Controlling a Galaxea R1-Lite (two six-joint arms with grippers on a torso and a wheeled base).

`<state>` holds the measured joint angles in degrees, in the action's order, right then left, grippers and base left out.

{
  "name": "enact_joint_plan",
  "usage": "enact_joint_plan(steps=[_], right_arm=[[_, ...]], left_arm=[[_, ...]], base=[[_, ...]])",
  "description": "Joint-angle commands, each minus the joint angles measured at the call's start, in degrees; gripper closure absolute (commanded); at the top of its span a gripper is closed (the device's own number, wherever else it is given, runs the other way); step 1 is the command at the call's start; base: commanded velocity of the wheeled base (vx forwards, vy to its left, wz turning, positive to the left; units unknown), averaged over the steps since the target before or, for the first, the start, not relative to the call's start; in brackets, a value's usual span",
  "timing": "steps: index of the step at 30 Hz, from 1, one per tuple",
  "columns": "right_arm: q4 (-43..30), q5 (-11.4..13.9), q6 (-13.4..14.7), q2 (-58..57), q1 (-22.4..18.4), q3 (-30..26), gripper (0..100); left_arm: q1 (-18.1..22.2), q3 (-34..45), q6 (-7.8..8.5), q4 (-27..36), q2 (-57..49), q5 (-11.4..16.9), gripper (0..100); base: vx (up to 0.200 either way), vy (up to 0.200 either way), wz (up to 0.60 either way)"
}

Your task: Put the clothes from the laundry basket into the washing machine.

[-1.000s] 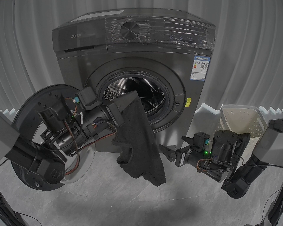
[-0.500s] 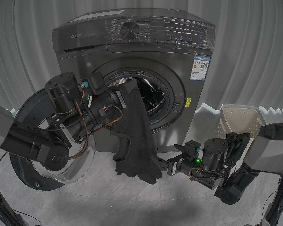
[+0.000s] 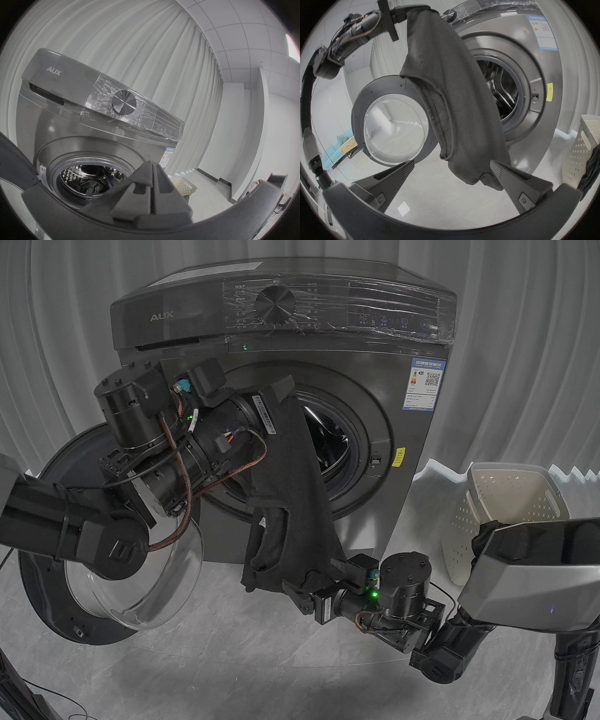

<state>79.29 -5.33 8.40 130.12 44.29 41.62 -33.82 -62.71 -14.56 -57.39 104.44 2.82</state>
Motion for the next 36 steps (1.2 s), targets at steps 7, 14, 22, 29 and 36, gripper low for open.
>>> enact_joint_plan(steps=[7,14,22,29,36], right_arm=[[1.0,0.4,0.0,9.6,0.4,9.6,0],[-2.1,0.8,0.0,12.6,-0.5,15.2,0],[-5.5,2.6,0.3,15.7,-0.9,18.9,0],[-6.1,2.6,0.0,19.5,-1.9,24.0,0],[-7.5,2.3,0.0,20.3,-2.2,27.3,0]], left_arm=[[-0.7,-2.2,-0.03,0.3,0.4,-0.9,100],[-0.8,-2.9,-0.21,0.4,0.7,-1.1,100],[-1.0,-2.9,-0.21,0.4,0.8,-1.1,100],[-1.0,-2.9,-0.39,0.4,0.8,-1.3,100],[-1.0,-3.1,-0.56,0.4,0.9,-1.8,100]], base=[[0.000,0.000,0.00],[0.000,0.000,0.00],[0.000,0.000,0.00],[0.000,0.000,0.00],[0.000,0.000,0.00]])
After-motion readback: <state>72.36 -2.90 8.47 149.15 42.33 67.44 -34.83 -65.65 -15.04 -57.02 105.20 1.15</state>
